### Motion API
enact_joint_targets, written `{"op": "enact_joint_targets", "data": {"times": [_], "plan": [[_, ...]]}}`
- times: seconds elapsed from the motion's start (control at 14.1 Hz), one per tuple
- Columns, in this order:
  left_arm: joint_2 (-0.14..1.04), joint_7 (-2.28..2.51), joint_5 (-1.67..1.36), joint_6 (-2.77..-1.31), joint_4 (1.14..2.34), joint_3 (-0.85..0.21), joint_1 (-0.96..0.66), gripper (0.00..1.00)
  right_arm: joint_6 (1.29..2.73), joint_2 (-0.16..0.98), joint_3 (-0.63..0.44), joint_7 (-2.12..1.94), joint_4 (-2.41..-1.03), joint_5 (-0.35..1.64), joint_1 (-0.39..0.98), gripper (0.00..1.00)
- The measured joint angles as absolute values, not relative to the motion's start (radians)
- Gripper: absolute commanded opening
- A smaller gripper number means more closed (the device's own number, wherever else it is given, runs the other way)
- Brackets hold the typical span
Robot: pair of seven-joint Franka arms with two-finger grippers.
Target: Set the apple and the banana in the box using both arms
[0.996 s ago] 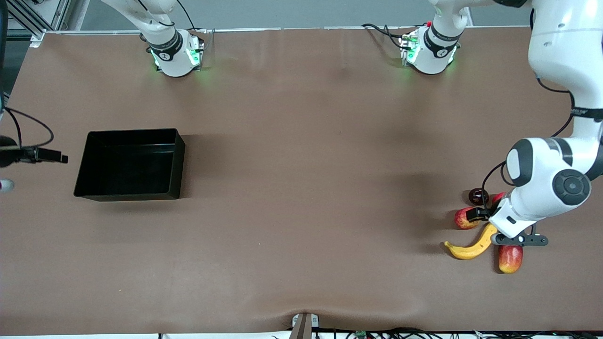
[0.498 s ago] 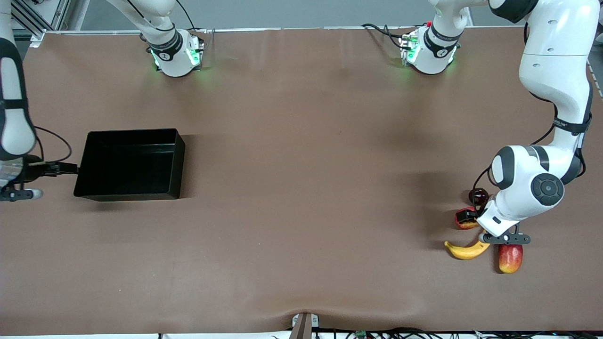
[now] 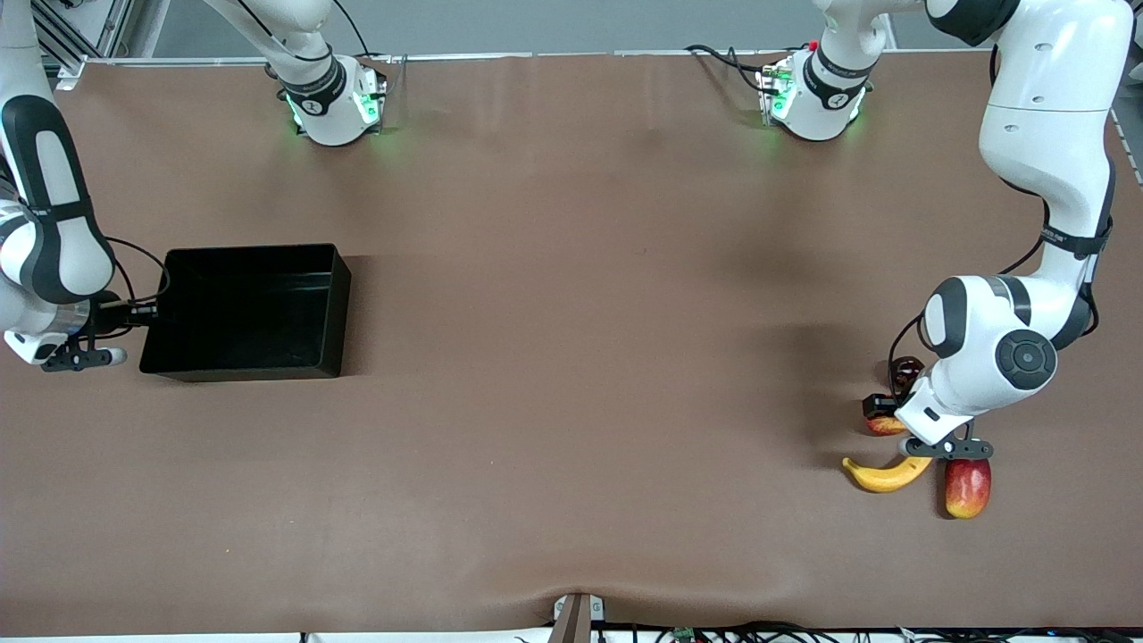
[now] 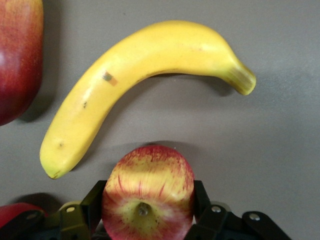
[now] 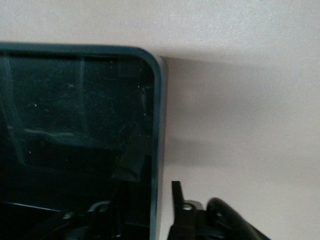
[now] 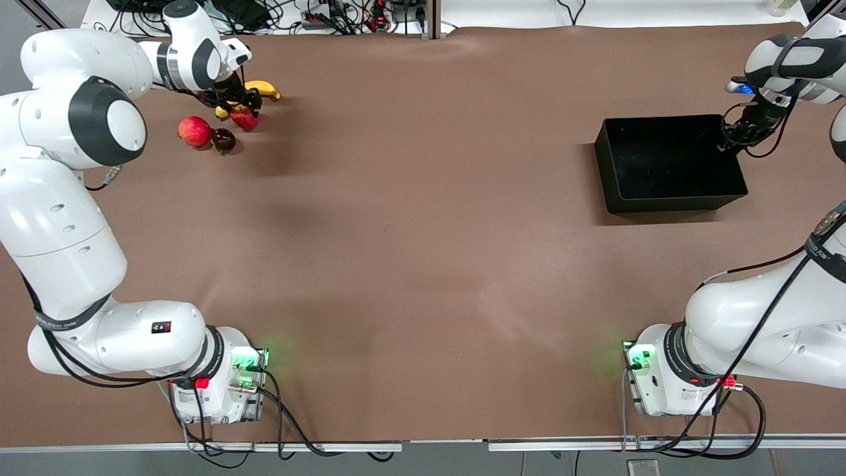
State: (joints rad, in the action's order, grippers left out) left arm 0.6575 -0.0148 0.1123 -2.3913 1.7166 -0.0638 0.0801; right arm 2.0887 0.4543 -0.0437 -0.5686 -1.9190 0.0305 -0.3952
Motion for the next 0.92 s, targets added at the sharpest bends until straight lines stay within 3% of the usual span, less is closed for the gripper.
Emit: {"op": "enact_joint_targets", "data": {"times": [0.43,0.71,0.92], "plan": [[0.604,-0.052,0.112,-2.342,1.699,-0.099,0.074,0.00,2.067,0.455,-0.040,-0.602,-1.914,0.032,-0.402,0.00],[0.462,-0.019,0.112,-2.170,1.694,-0.157,0.059,0.00,1.793,0.452,-0.021,-0.587,-1.770,0.042,-0.376,0.00],[0.380,-0.002,0.112,-2.079,1.694,-0.182,0.057,0.00,1.641,0.445,-0.016,-0.563,-1.653,0.056,-0.284,0.00]]}}
